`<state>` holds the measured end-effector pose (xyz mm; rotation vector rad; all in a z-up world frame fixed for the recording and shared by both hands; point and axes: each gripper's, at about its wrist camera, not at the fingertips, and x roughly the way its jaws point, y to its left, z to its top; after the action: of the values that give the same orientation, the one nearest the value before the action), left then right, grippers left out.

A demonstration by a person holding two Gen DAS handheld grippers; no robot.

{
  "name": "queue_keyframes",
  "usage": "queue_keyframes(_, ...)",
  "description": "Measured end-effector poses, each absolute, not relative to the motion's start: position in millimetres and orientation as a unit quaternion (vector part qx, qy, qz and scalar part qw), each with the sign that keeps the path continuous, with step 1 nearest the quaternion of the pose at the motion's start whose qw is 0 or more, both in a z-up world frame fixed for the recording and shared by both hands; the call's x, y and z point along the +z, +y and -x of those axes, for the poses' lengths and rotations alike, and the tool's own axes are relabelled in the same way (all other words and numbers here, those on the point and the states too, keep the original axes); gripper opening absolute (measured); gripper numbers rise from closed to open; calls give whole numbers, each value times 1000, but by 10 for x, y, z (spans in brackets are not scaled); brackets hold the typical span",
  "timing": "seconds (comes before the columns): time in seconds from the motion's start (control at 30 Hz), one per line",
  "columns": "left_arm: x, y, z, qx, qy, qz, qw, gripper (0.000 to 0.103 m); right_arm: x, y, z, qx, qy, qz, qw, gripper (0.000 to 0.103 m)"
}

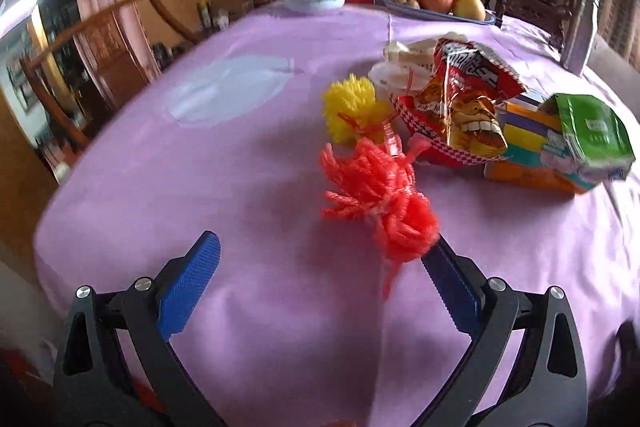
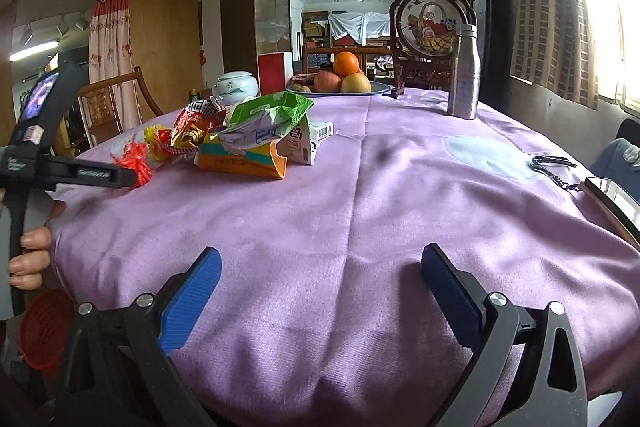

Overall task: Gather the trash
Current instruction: 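Grasp the red pom-pom with the left gripper while the right gripper grasps the green carton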

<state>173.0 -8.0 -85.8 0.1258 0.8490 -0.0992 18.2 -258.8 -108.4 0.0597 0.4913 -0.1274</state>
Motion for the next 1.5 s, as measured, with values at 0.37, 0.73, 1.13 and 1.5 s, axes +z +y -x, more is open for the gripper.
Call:
queue_keyframes(0.37,-911,-179,-1550,-26,367,-100,925,96,-541,-2657,-711,30,269,-111,956,99)
queue_keyframes(0.73,-898,-175,-1523,-27,358,-105,927,96,-490,-2281,-1938,-50,345,-30,937,97)
queue_keyframes(1.13,-890,-129,-1525,-78,359,-79,927,96,-575,-3470,-1245,-97,350,-118,924,98)
queue_keyframes(1.5,-901,-183,-1512,-65,361,-92,926,96,-559,-2820,-1748,-37,361,-42,931,97)
